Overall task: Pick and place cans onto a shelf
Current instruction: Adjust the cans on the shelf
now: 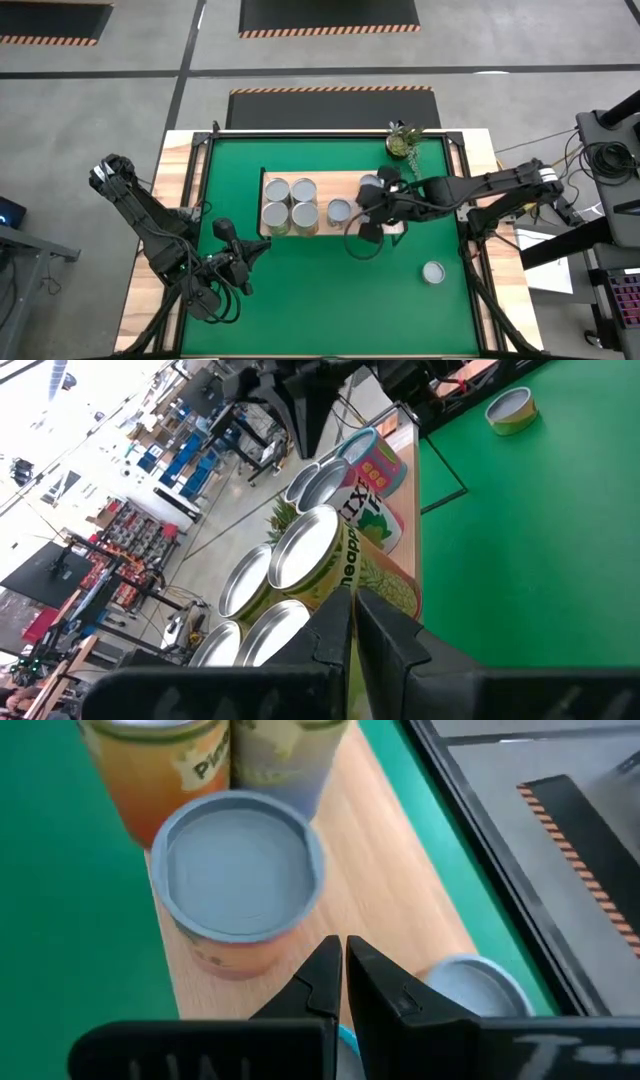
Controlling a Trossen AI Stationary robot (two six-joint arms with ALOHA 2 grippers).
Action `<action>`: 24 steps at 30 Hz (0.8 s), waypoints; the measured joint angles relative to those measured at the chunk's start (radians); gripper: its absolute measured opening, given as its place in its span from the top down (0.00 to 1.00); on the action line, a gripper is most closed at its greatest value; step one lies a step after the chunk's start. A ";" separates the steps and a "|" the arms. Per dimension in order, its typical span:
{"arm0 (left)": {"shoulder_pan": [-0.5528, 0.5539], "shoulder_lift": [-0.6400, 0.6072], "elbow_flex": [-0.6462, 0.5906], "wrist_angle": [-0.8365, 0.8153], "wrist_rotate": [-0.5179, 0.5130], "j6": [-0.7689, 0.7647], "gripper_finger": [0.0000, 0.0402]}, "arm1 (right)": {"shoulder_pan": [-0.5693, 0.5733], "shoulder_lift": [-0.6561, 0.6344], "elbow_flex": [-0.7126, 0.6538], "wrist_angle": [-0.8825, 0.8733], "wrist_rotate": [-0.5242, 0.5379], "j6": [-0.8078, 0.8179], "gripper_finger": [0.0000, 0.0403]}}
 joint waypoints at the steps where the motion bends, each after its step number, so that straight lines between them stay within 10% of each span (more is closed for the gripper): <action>1: 0.000 0.000 0.000 0.000 0.000 0.000 1.00 | 0.000 -0.009 0.006 -0.019 -0.002 0.022 0.98; 15: 0.000 0.000 0.000 0.000 0.000 0.000 1.00 | 0.023 -0.093 -0.001 -0.392 -0.060 0.358 0.98; 24: 0.000 0.000 0.000 0.000 0.001 0.000 1.00 | 0.035 -0.085 -0.109 -0.339 -0.087 0.386 0.98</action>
